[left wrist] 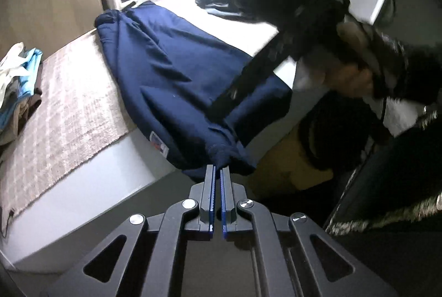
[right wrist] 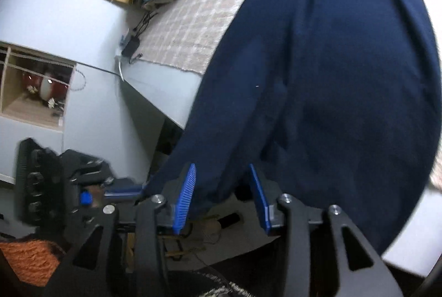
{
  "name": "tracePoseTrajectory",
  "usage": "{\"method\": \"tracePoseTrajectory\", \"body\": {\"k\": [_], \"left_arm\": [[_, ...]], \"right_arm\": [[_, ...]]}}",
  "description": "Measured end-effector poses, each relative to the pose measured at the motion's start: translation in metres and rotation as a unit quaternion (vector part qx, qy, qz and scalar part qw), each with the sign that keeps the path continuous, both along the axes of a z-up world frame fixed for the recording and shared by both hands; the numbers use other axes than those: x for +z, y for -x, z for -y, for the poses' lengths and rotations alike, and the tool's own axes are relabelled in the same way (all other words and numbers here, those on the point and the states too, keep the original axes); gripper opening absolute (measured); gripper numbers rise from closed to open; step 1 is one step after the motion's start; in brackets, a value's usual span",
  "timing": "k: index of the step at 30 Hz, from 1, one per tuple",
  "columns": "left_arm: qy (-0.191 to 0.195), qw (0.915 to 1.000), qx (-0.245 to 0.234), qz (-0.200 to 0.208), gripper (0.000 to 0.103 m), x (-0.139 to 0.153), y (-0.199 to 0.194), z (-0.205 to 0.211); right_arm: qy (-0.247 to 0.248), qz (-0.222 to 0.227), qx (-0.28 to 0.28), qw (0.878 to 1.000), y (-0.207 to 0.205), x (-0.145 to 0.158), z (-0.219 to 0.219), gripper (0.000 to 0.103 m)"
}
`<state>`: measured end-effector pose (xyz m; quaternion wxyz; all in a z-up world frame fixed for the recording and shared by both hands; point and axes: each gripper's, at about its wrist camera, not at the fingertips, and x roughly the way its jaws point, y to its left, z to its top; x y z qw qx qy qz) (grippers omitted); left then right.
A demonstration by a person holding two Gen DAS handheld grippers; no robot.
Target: Fold clothes
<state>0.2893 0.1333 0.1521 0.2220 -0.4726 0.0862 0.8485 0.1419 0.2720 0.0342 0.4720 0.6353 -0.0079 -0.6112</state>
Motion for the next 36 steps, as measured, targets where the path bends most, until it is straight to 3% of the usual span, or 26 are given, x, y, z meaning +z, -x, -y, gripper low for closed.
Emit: {"method": "tracePoseTrajectory", "body": {"k": [1,2,3,7,9,11,15,17,19,21,23,26,28,29,31,36], "left_arm": [[0.002,1.0000,0.005,0.001,0.002,-0.002,0.001,0.000],[0.028,0.9995,0.009,0.006,0.003,-0.011,0.001,-0.001],[0.052,0.9985,0.013,0.013,0.003,-0.021,0.001,-0.001],[0.047,0.9977,0.024,0.042,0.006,-0.036,-0.010,0.010],[0.041,0.9980,0.033,0.037,0.021,-0.036,-0.014,0.015],[0.037,0.9978,0.046,0.029,0.030,-0.039,-0.014,0.021],[0.037,0.9972,0.061,0.023,0.033,-0.055,-0.002,0.027],[0.062,0.9963,0.057,0.013,0.033,-0.066,0.002,0.024],[0.062,0.9965,0.055,0.010,0.033,-0.071,0.005,0.023],[0.041,0.9974,0.059,0.004,0.034,-0.071,0.009,0.025],[0.024,0.9970,0.074,0.003,0.034,-0.068,0.012,0.027],[-0.037,0.9961,0.079,-0.011,0.034,-0.058,0.015,0.032],[-0.069,0.9946,0.077,-0.012,0.030,-0.053,0.016,0.032],[-0.082,0.9936,0.078,-0.008,0.021,-0.051,0.016,0.033],[-0.102,0.9919,0.076,0.000,0.010,-0.047,0.015,0.033],[-0.118,0.9912,0.060,0.000,0.011,-0.032,-0.001,0.024]], "right_arm": [[-0.004,-0.006,0.004,1.000,-0.002,-0.002,0.004,0.036],[-0.009,-0.007,0.005,1.000,-0.003,-0.005,0.006,0.027],[-0.015,-0.004,0.005,1.000,-0.002,-0.007,0.005,0.000],[-0.013,0.013,-0.021,1.000,0.006,-0.006,-0.012,0.001],[-0.022,0.007,-0.036,0.999,0.013,-0.001,-0.026,0.001],[-0.033,-0.007,-0.048,0.998,0.019,0.005,-0.034,0.001],[-0.029,0.021,-0.041,0.999,0.029,0.009,-0.034,0.002],[-0.045,0.029,-0.031,0.998,0.028,0.006,-0.027,0.010],[-0.060,0.025,-0.021,0.998,0.022,0.001,-0.019,0.030],[-0.069,0.035,-0.008,0.997,0.013,-0.006,-0.007,0.032],[-0.070,0.056,0.004,0.996,0.005,-0.013,0.005,0.032],[-0.079,0.074,0.018,0.994,-0.006,-0.024,0.017,0.032],[-0.079,0.084,0.017,0.993,-0.011,-0.030,0.021,0.032],[-0.072,0.088,0.013,0.993,-0.013,-0.031,0.022,0.031],[-0.057,0.093,0.005,0.994,-0.015,-0.030,0.023,0.002],[-0.012,0.037,-0.020,0.999,-0.007,0.015,0.007,0.002]]}}
